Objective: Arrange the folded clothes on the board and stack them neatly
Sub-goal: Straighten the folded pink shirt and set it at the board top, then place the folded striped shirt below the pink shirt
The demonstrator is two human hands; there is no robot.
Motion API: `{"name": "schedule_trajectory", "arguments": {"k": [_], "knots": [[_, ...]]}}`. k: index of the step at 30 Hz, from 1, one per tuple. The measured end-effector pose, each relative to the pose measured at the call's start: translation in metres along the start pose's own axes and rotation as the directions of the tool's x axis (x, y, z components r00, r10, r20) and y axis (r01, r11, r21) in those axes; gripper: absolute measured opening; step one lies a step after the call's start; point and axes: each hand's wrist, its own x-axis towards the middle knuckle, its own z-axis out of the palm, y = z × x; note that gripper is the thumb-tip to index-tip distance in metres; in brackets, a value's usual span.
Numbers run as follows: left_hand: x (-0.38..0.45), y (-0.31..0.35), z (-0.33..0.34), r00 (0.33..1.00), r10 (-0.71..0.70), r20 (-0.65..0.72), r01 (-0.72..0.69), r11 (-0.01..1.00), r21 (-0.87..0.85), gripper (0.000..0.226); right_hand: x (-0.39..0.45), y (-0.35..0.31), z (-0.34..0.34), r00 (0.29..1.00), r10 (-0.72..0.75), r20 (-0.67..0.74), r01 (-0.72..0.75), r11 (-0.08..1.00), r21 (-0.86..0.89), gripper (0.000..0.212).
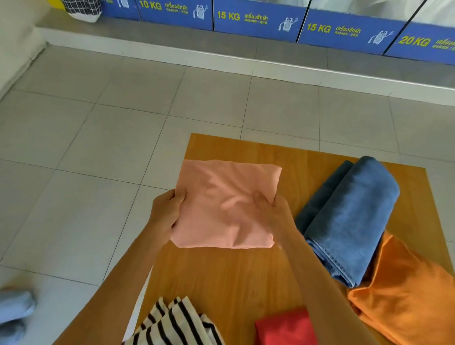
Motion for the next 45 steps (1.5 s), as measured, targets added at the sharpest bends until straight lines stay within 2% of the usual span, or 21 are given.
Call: {"name": "schedule_trajectory", "arguments": {"k": [3, 6, 11, 15, 17, 19, 22, 25, 28, 30, 32, 35, 38, 41, 43, 45], "knots": [[0.015, 0.023, 0.004, 0.998, 0.067, -0.017, -0.069, 0.988, -0.135, 0.019, 0.024, -0.035, -0.003, 0.992, -0.128, -0.008, 0.128, 0.992, 0.009, 0.022], [0.036, 0.049, 0.015, 0.992, 0.101, -0.077, -0.111, 0.983, -0.147, 0.024, 0.053, -0.058, -0.002, 0.982, -0.188, -0.031, 0.189, 0.982, 0.017, 0.019], [0.076, 0.054, 0.028, 0.976, -0.086, -0.202, 0.077, 0.996, -0.050, 0.019, 0.086, -0.033, 0.008, 0.994, -0.059, -0.095, 0.047, 0.991, -0.125, 0.034], [0.083, 0.052, 0.033, 0.965, -0.030, -0.260, 0.047, 0.997, 0.060, 0.031, 0.090, -0.022, 0.009, 0.990, -0.076, -0.117, 0.061, 0.990, -0.126, 0.038], [0.081, 0.050, 0.031, 0.968, -0.010, -0.250, 0.024, 0.998, 0.054, 0.022, 0.088, -0.022, 0.007, 0.992, -0.073, -0.104, 0.063, 0.993, -0.099, 0.037], [0.077, 0.046, 0.027, 0.972, -0.004, -0.234, 0.014, 0.999, 0.038, 0.027, 0.081, -0.022, 0.005, 0.992, -0.067, -0.104, 0.059, 0.995, -0.078, 0.033], [0.059, 0.037, 0.015, 0.975, 0.087, -0.202, -0.066, 0.992, 0.109, 0.030, 0.054, -0.017, 0.000, 0.990, -0.086, -0.112, 0.083, 0.996, -0.031, 0.018], [0.021, 0.009, -0.008, 0.960, 0.181, -0.212, -0.128, 0.962, 0.240, 0.044, 0.006, 0.004, -0.007, 0.995, -0.056, -0.077, 0.058, 0.998, 0.018, 0.022], [-0.026, -0.034, -0.035, 0.956, 0.218, -0.196, -0.138, 0.925, 0.355, 0.034, -0.050, 0.046, -0.010, 0.996, 0.030, -0.088, -0.026, 0.999, 0.045, 0.033], [-0.061, -0.058, -0.051, 0.960, 0.209, -0.187, -0.118, 0.905, 0.409, 0.028, -0.089, 0.069, -0.008, 0.990, 0.005, -0.143, 0.013, 0.993, 0.121, 0.023], [-0.091, -0.078, -0.064, 0.974, 0.192, -0.125, -0.117, 0.886, 0.449, 0.026, -0.118, 0.088, -0.007, 0.982, -0.005, -0.187, 0.033, 0.988, 0.150, 0.015], [-0.127, -0.109, -0.080, 0.980, 0.189, 0.066, -0.193, 0.806, 0.559, 0.021, -0.153, 0.106, -0.007, 0.984, 0.034, -0.175, -0.013, 0.992, 0.122, 0.012], [-0.155, -0.129, -0.088, 0.961, 0.151, 0.230, -0.265, 0.729, 0.631, 0.023, -0.180, 0.112, -0.012, 0.990, 0.046, -0.136, -0.047, 0.999, -0.004, 0.012], [-0.170, -0.138, -0.089, 0.951, 0.097, 0.293, -0.276, 0.694, 0.665, 0.054, -0.204, 0.109, -0.018, 0.998, 0.067, -0.016, -0.068, 0.954, -0.291, 0.023], [-0.174, -0.137, -0.089, 0.962, 0.024, 0.273, -0.217, 0.674, 0.706, 0.073, -0.217, 0.106, -0.024, 0.979, 0.160, 0.127, -0.082, 0.878, -0.471, 0.035], [-0.175, -0.138, -0.088, 0.960, -0.037, 0.279, -0.189, 0.651, 0.735, 0.080, -0.230, 0.109, -0.032, 0.918, 0.307, 0.252, -0.085, 0.772, -0.630, 0.046]]}}
